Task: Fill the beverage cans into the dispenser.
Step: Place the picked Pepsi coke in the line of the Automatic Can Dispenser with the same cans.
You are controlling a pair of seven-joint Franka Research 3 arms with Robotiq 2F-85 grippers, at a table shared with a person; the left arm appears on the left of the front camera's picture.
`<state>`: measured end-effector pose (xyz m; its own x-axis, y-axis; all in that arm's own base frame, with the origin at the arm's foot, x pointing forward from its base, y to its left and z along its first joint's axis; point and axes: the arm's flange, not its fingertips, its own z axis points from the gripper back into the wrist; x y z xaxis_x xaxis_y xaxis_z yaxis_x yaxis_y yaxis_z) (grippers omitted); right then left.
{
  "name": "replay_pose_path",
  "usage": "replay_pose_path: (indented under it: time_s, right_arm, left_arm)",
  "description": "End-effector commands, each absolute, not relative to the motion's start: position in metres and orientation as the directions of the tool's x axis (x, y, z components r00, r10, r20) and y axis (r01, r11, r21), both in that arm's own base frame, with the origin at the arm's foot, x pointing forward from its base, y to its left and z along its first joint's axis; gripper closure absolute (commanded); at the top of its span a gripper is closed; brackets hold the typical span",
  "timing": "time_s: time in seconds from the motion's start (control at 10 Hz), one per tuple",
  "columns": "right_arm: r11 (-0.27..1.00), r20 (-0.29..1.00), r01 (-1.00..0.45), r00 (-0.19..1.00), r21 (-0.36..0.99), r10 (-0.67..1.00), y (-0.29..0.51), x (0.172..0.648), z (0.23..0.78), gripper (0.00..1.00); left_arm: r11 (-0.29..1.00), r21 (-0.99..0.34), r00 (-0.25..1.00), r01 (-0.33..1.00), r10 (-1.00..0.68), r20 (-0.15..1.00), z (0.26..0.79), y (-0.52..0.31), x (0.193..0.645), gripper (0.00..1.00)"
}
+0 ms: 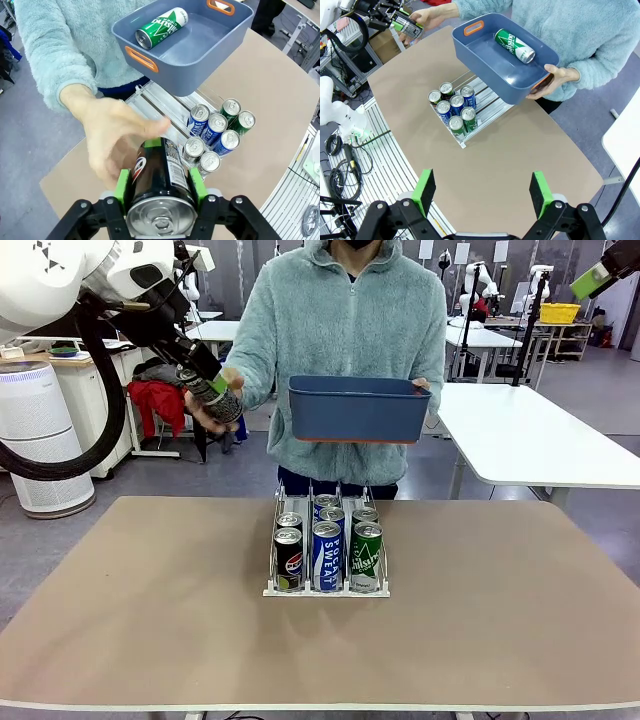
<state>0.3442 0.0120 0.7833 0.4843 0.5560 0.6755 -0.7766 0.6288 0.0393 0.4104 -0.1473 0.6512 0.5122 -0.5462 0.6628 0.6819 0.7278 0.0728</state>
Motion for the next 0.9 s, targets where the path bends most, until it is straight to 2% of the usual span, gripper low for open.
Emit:
replay_pose_path:
  time_s: [0.0, 0.8]
  right_arm:
    - [0.626, 0.675, -0.779, 0.484, 0.043, 0.557, 0.0126, 0.3443, 0.7817, 0.00]
    - [0.626, 0.675, -0.779, 0.484, 0.043, 0.557, 0.0126, 0.3443, 0.7817, 0.00]
  left_arm:
    - [0.726, 0.071, 0.510, 0.684, -0.545, 0.665, 0.6511, -0.1450, 0.4108, 1.00]
    - [0.726, 0.071, 0.510, 0.684, -0.545, 0.665, 0.6511, -0.1450, 0.4108, 1.00]
